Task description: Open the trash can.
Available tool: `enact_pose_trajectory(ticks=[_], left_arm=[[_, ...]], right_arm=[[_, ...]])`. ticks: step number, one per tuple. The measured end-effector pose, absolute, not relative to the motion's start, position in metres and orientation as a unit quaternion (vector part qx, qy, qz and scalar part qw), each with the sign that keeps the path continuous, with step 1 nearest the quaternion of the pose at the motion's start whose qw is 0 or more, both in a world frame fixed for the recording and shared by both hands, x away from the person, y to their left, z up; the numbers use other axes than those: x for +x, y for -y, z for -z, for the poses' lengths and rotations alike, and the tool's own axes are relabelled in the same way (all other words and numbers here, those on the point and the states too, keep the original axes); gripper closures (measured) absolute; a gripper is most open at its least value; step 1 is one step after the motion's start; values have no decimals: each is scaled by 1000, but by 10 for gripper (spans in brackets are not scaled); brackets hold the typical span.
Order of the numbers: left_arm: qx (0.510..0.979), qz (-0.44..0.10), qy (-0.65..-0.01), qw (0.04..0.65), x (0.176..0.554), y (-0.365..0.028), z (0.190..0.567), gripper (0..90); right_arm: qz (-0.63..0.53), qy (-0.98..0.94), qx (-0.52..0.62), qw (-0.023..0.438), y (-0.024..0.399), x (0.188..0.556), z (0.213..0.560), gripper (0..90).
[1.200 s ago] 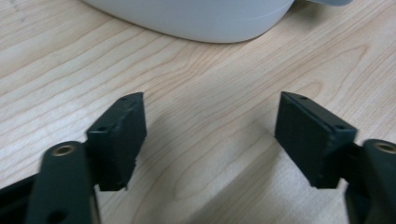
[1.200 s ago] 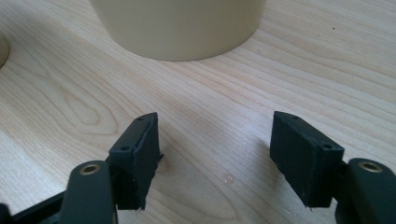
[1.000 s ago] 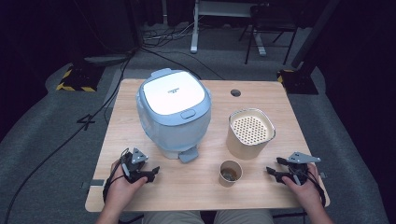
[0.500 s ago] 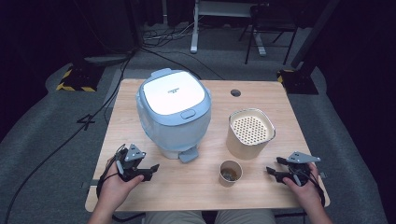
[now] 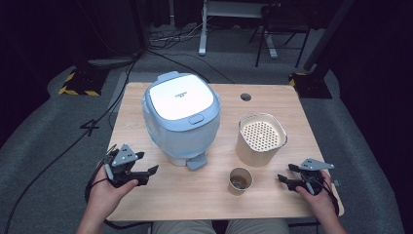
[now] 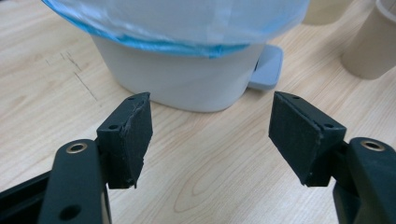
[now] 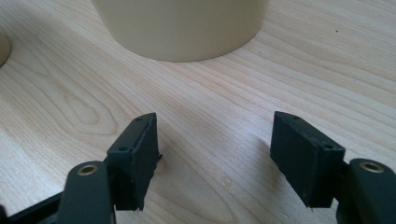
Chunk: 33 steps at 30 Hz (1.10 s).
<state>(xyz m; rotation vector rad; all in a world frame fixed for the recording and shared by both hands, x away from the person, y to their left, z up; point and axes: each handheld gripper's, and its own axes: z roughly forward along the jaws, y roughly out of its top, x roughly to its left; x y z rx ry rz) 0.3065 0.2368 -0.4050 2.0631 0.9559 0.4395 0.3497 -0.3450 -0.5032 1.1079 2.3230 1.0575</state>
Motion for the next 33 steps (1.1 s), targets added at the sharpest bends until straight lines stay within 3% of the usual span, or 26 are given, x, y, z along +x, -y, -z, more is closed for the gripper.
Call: enact_pose_trajectory(ticks=[14,20,33], left_arm=[[806,-165,-332,462,308,-235,366,362],[787,-153,-297,519,315,-220,341,369],[779,-125,-245,564,332,-198,297,461]], right_arm=[[-369,-820,397,183,345,349,503,306],[-371,-818,400,183,345,350,503,316],[-370,-819,398,184,345,350,503,324]])
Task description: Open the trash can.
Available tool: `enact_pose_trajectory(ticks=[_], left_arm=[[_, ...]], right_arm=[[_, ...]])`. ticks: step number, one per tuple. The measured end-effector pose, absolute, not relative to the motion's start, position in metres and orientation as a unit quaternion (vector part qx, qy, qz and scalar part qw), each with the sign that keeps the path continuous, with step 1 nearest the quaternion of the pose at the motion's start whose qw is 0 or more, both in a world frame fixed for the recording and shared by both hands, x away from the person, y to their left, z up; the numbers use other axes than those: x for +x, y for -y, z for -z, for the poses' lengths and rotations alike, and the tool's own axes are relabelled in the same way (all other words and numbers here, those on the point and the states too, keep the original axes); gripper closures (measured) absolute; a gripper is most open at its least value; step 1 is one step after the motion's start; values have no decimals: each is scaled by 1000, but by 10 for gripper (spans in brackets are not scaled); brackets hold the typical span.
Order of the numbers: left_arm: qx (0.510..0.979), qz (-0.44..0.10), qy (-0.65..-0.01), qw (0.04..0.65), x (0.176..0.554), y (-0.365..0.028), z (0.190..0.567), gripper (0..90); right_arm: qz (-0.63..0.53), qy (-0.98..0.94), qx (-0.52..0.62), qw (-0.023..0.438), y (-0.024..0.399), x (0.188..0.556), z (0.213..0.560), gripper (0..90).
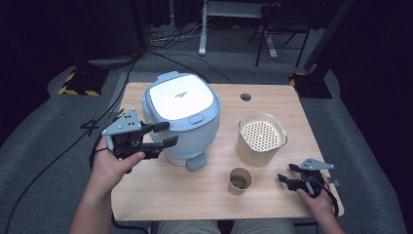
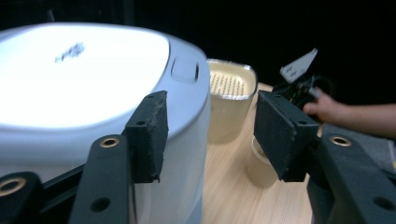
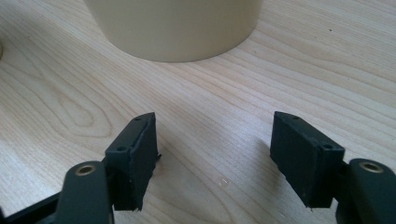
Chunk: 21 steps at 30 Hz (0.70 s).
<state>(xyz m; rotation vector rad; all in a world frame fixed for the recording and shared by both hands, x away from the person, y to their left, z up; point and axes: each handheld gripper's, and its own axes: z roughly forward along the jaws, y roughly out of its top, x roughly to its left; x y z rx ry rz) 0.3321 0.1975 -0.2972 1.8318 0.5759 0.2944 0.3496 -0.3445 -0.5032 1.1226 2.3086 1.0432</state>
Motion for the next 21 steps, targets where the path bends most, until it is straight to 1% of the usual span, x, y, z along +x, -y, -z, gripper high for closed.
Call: enact_pose_trajectory(ticks=[3,5,9,11,14,18,21], left_arm=[[779,-129,-242,564,338,-194,291,475],[784,-133,-230,561,343,-192,287,523],[787,-112,-202,572,356,-185,279,575],[787,-109,-204,573,362,-182,276,620],[784,-109,-213,573,368,-177,274,657],[791,-107,-215,562,380,-161,273,685],[794,-114,-206,560,385,-155,273,685]], right_arm=[[-370,-819,398,184,345,350,503,325],[-371,-818,399,184,344,350,503,330],[-371,-818,399,184,344,350,503,334],[-372,-818,399,184,344,350,503,337],[-371,-818,399,184,344,350,503,339],[-372,-818,400,184,344,350,503,339],[-372,-818,399,184,344,350,503,339]])
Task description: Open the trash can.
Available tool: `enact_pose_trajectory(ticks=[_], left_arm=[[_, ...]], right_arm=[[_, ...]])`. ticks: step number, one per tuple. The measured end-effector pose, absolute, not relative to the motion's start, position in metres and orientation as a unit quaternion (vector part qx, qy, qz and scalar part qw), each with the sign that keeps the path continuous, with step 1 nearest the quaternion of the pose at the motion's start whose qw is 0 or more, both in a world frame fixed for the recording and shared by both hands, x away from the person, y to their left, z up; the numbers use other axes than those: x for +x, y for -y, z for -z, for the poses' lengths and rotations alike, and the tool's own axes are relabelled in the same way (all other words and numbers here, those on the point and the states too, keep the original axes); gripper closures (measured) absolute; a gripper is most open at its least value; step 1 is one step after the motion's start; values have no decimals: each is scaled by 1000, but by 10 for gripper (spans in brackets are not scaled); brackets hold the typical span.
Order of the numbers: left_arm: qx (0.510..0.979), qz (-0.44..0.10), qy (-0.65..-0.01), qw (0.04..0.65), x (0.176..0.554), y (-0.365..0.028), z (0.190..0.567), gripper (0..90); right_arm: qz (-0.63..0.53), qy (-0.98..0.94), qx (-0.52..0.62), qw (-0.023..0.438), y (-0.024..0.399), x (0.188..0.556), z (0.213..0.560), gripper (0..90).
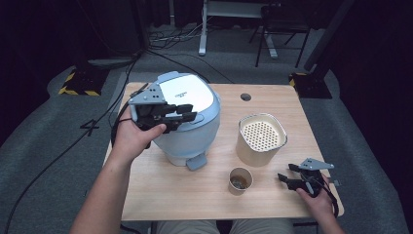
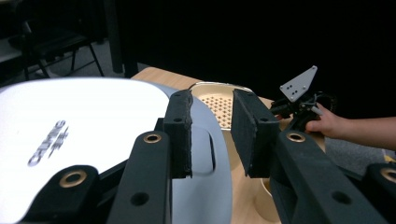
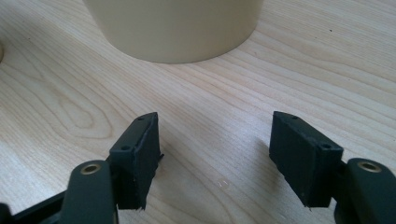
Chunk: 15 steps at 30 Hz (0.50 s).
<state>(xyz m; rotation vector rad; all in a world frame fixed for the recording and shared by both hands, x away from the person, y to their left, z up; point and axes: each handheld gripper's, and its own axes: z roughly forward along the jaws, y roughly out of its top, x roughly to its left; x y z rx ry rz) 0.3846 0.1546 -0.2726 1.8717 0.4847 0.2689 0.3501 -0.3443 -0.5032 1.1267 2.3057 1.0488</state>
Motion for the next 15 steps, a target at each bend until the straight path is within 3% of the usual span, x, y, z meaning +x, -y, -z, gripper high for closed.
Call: enact_pose_trajectory(ticks=[15], left_arm=[[825,-126,-242,495,398,-132,272,786]], right_arm=[[-372,-818,399,184,344,350,503,341]])
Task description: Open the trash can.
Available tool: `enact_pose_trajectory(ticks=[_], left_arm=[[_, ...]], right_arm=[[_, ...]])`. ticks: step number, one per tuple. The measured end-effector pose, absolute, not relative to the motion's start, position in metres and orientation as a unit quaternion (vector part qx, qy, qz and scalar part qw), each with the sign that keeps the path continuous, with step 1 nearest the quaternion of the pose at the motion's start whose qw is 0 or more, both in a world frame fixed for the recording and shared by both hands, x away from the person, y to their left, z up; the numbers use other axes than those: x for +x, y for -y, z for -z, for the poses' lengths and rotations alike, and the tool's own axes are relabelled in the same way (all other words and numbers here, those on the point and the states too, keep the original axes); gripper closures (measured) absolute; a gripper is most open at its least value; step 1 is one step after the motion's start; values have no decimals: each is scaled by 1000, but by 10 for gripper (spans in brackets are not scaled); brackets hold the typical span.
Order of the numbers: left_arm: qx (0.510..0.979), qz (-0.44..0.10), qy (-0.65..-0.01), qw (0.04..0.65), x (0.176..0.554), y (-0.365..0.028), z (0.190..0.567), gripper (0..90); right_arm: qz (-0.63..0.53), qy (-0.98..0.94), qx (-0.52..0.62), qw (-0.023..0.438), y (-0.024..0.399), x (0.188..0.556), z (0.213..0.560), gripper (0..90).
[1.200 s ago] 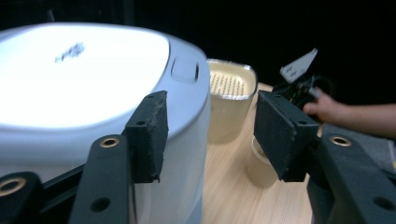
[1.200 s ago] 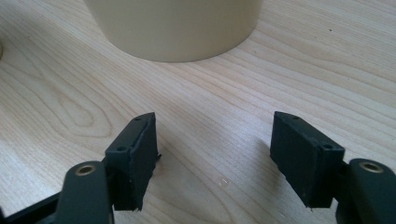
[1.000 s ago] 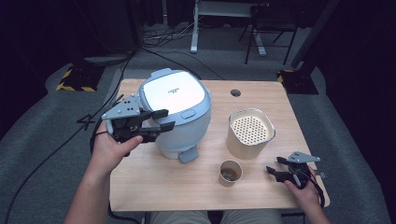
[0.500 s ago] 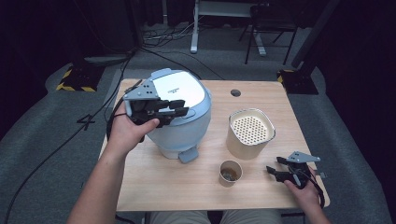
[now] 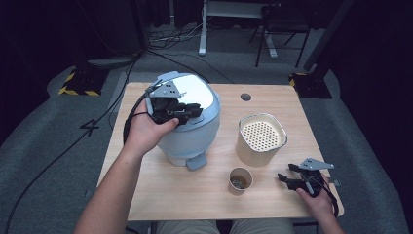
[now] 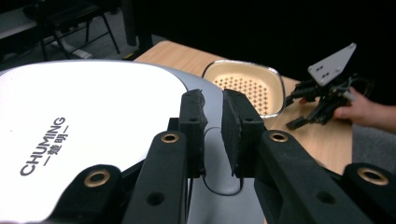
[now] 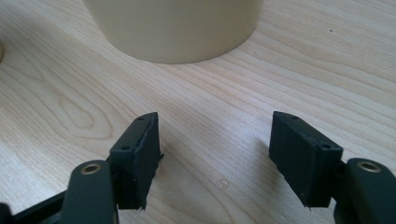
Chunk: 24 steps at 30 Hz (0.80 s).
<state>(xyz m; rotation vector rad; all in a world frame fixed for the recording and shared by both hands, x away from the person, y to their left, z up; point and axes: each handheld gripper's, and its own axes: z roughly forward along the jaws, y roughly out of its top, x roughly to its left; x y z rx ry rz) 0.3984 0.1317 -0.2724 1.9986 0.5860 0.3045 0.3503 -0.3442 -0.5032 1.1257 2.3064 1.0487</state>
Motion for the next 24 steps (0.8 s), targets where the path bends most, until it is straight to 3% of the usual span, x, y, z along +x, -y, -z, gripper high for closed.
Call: enact_pose_trajectory(ticks=[15,24], left_arm=[[851,-161,-242,436,388,-125,269,809],[851,-173,-235,437,386,-125,270,812]], right_arm=[[-372,-818,399,184,344,350,503,341],[-372,-818,399,184,344,350,503,341]])
